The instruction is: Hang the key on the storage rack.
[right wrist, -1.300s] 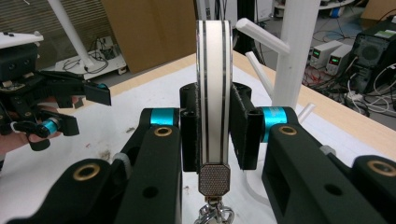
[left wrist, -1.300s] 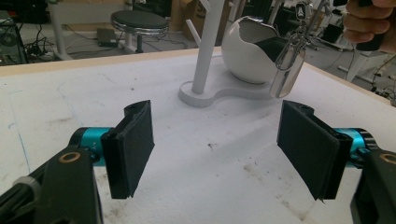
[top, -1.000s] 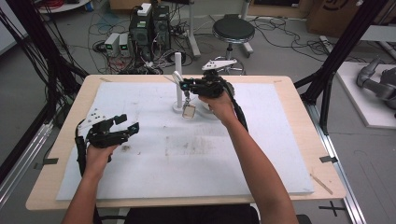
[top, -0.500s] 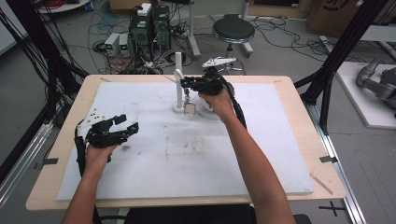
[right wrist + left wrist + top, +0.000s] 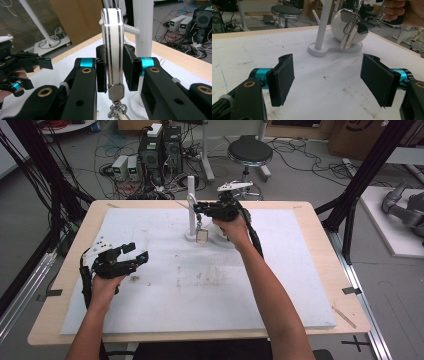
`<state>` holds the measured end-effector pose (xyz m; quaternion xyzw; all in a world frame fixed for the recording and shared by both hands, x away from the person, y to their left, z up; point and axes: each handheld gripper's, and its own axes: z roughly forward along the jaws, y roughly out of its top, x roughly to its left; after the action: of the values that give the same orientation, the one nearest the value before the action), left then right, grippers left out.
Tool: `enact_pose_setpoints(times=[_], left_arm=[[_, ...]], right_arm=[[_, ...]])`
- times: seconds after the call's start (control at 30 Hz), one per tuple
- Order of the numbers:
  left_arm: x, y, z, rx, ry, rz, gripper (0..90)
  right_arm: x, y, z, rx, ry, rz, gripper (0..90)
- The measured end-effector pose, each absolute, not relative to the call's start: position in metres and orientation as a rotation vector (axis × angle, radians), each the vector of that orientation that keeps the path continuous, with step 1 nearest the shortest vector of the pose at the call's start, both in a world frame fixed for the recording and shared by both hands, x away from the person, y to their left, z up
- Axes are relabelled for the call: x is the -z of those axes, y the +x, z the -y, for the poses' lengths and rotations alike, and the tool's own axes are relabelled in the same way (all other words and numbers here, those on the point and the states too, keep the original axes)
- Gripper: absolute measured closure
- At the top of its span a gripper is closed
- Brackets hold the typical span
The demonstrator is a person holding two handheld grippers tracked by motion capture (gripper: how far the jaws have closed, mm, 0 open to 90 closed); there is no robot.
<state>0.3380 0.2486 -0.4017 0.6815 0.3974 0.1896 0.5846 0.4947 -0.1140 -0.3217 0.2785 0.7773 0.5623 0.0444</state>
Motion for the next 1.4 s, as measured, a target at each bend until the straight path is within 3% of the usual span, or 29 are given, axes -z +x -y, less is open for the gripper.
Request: enact_pose_setpoints(times=[0.13,0.27,0.53,0.73,0.97,1.07,1.2,1.4], left_arm=[[0.402,0.338,-0.248,-0.442,1.591,-0.926,27.0],[0.402,0.338,-0.248,-0.441,1.592,-0.925,27.0],[0.401,0.338,-0.248,-0.444,1.588,-0.926,27.1],[0.398,0.340,-0.249,-0.463,1.575,-0.927,26.2],[0.395,0.343,-0.250,-0.469,1.565,-0.949,17.2],[0.395,0.345,-0.250,-0.482,1.565,-0.947,17.2],[0.395,0.347,-0.251,-0.504,1.573,-0.952,17.2],[0.397,0.347,-0.248,-0.524,1.619,-0.939,17.5]], right_arm=[[0.321,0.494,0.115,-1.653,0.857,-2.370,74.2],[0.318,0.493,0.117,-1.645,0.851,-2.336,80.0],[0.312,0.489,0.128,-1.628,0.856,-2.308,77.8],[0.306,0.473,0.138,-1.431,0.842,-2.267,62.3],[0.316,0.451,0.176,-1.334,0.878,-2.202,45.0],[0.323,0.441,0.195,-1.294,0.937,-2.172,30.8],[0.328,0.425,0.217,-1.227,0.921,-2.154,24.1],[0.344,0.403,0.247,-1.157,0.921,-2.158,21.5]])
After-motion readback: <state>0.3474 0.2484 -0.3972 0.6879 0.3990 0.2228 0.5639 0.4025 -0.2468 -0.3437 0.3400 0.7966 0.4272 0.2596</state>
